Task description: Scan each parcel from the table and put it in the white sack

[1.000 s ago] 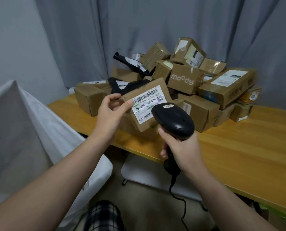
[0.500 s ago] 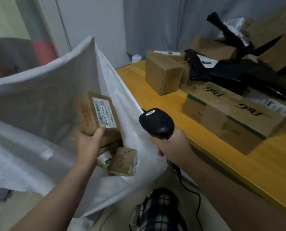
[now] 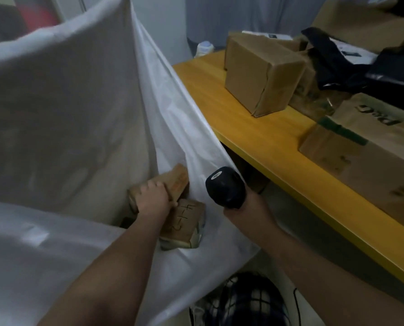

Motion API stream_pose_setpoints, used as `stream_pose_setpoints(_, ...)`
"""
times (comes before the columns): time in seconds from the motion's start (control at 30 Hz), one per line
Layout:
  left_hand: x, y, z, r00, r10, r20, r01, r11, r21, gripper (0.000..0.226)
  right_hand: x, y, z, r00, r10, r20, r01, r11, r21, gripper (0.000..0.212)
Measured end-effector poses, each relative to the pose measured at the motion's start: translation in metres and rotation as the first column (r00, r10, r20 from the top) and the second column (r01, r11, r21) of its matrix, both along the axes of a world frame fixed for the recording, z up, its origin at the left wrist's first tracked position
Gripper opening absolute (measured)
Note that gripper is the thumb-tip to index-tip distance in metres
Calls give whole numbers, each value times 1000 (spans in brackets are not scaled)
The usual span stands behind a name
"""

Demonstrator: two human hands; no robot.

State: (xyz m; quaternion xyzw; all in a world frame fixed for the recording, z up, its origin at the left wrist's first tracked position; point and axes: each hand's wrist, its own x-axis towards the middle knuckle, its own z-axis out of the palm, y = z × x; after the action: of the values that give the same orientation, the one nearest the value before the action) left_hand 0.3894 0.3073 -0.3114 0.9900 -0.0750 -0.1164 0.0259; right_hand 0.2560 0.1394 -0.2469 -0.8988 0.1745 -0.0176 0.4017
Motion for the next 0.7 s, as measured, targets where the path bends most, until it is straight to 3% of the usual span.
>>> stream_pose_setpoints(0.1,-3,-6,8,999,-6,41,7,1000,-24,61,-3,-3,1,999,7,32,-9,999,47,38)
stream_pose_setpoints(0.2,-18,-14,35,987,10,161,27,974,-224,49,-11,0,8,997,-48,65,44,997,70,27)
stream_pose_setpoints(0.27,-35,-21,57,972,39,232,57,917,-395,43,-23,2,22,982,-148,118,134,983,122,14)
stream_pose_setpoints(0.37,-70,-34,92,937,36,347,181,800,-572,40,-52,-3,49,939,-247,240,197,956,215,15)
stream_pose_setpoints(0.57,-139,-70,153,877,-118,466,417,671,-614,39,-132,-31,106,866,-380,326,287,910,301,7)
stream_pose_setpoints(0.7,-182,-112,190,801,-266,536,573,601,-558,42,-189,-59,137,785,-480,391,368,869,330,22)
